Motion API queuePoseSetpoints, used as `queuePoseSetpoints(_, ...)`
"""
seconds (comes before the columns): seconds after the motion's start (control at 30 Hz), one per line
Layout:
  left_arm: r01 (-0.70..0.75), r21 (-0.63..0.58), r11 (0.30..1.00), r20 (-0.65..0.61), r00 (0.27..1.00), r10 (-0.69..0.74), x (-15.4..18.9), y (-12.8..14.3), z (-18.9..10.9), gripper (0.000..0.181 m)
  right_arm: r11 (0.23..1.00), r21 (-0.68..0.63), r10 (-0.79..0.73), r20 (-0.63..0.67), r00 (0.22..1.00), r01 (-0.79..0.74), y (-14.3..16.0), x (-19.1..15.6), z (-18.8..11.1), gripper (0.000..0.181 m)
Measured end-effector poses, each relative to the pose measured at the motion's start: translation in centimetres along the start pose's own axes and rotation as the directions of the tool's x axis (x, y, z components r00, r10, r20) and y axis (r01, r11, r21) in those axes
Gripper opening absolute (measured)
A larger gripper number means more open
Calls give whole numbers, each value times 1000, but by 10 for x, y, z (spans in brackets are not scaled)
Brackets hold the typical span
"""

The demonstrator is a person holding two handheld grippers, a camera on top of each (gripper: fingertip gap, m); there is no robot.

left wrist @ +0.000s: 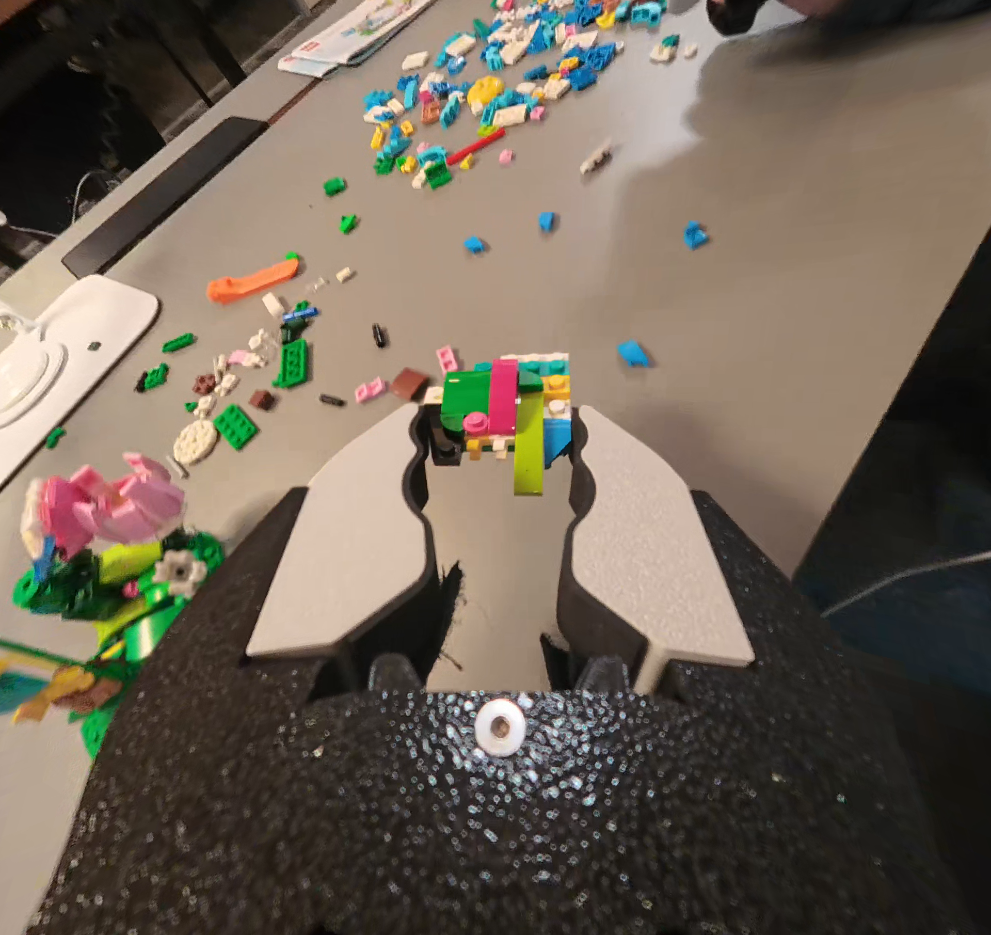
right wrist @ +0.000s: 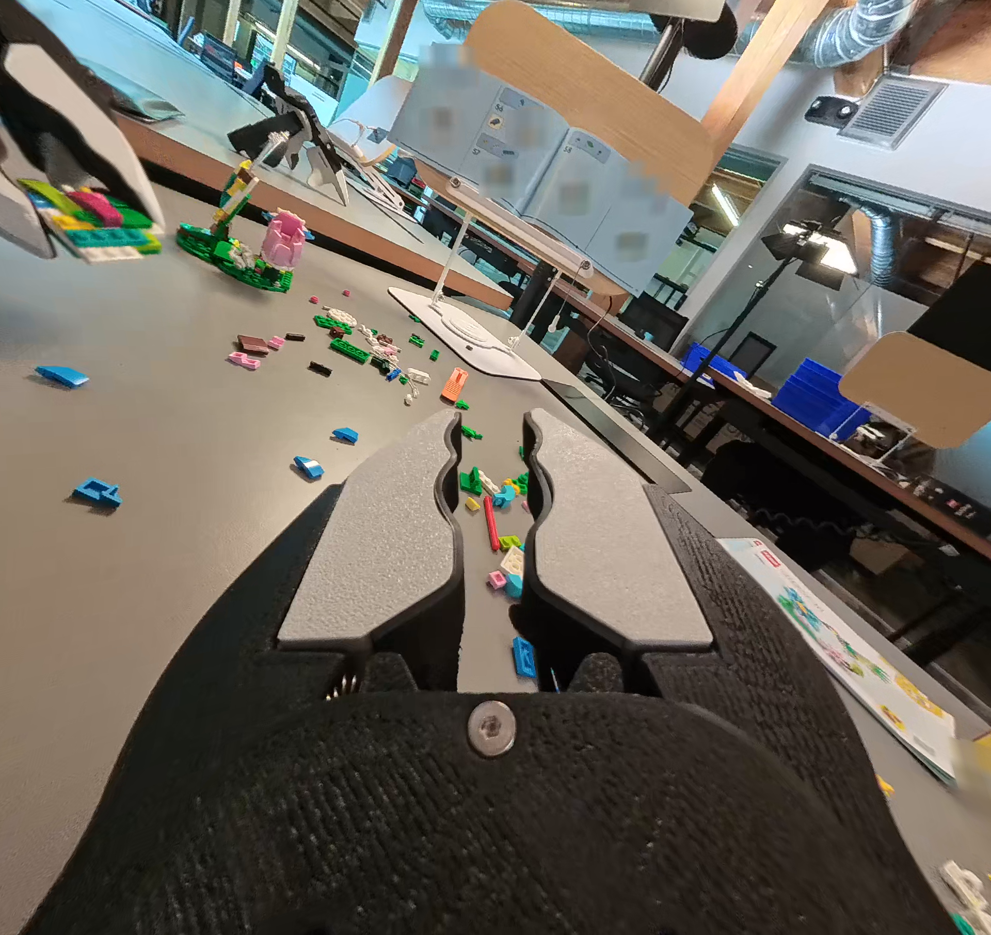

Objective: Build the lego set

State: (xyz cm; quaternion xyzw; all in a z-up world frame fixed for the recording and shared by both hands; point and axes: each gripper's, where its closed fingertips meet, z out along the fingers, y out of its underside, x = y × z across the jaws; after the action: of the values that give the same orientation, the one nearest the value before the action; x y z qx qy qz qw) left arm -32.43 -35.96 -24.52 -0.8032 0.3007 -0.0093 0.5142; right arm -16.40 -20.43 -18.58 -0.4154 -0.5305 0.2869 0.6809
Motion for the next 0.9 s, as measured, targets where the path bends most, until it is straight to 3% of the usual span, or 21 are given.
queuePoseSetpoints(0.03,1,-1,1000,-4,1000,-1,3,3,-4,50,1000,-1,1,3,1000,-1,0,0,0,19)
queuePoseSetpoints(0.2,2,-16,1000,2,1000,-2,4,13,-13,50,1000,-1,-8,11,1000,8,0,-2,0,17)
queuePoseSetpoints(0.43,60,-78,995,-57,996,-64,4,30,-2,50,1000,-4,-29,39,999,29,1,-7,1,16)
queuePoseSetpoints(0.9,46,-133,990,-64,996,-55,2,34,10,50,999,-8,-31,67,997,32,1,-12,2,16)
